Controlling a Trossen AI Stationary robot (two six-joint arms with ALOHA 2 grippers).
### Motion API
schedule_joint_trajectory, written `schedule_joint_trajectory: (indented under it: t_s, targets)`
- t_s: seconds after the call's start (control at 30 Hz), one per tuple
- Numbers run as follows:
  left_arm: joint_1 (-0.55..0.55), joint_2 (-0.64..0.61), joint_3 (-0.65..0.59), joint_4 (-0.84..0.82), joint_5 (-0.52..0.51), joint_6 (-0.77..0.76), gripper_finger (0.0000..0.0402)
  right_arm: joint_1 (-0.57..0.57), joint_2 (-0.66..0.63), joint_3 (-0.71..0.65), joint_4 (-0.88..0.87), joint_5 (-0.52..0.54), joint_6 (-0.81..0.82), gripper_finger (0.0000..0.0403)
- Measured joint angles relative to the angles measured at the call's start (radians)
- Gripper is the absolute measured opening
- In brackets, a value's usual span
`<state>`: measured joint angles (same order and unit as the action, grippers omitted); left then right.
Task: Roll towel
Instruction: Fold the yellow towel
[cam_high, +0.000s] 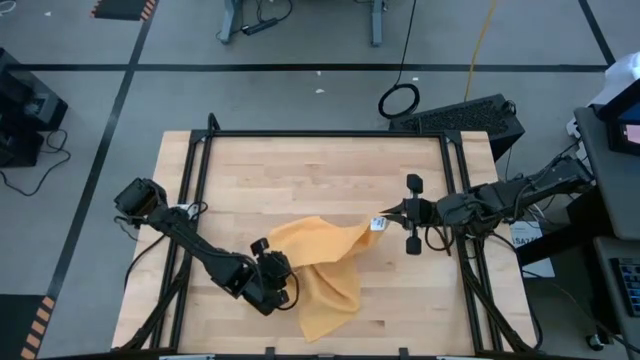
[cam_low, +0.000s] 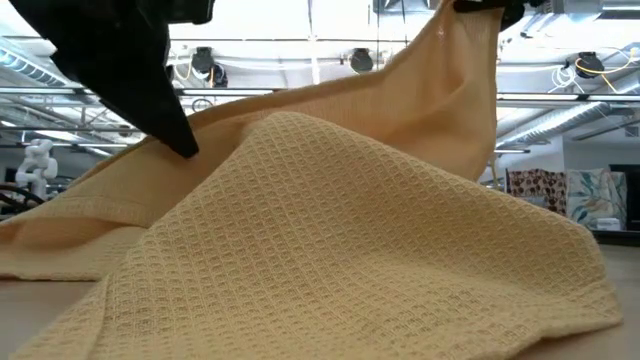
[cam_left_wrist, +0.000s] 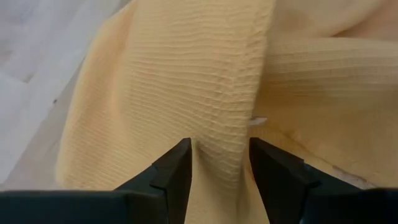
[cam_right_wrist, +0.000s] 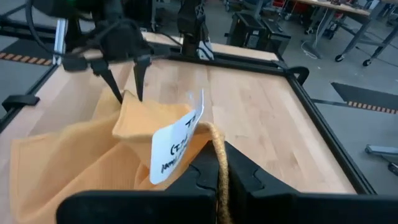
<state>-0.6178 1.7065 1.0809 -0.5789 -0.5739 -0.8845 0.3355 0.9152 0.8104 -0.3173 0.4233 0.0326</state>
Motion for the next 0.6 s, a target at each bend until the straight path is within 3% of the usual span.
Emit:
schedule_joint_trajectory:
  t_s: [0.27,0.6]
  targets:
    - [-0.006,-0.008,0.0,-0.008,-0.033,0.024,0.0152,0.0,0.039,0.0,0.001,0.0,0.0,0.0]
    - [-0.006,-0.016,0.0,-0.007,-0.034,0.033,0.0016,0.0,0.039,0.0,0.0,0.002,-0.012,0.0]
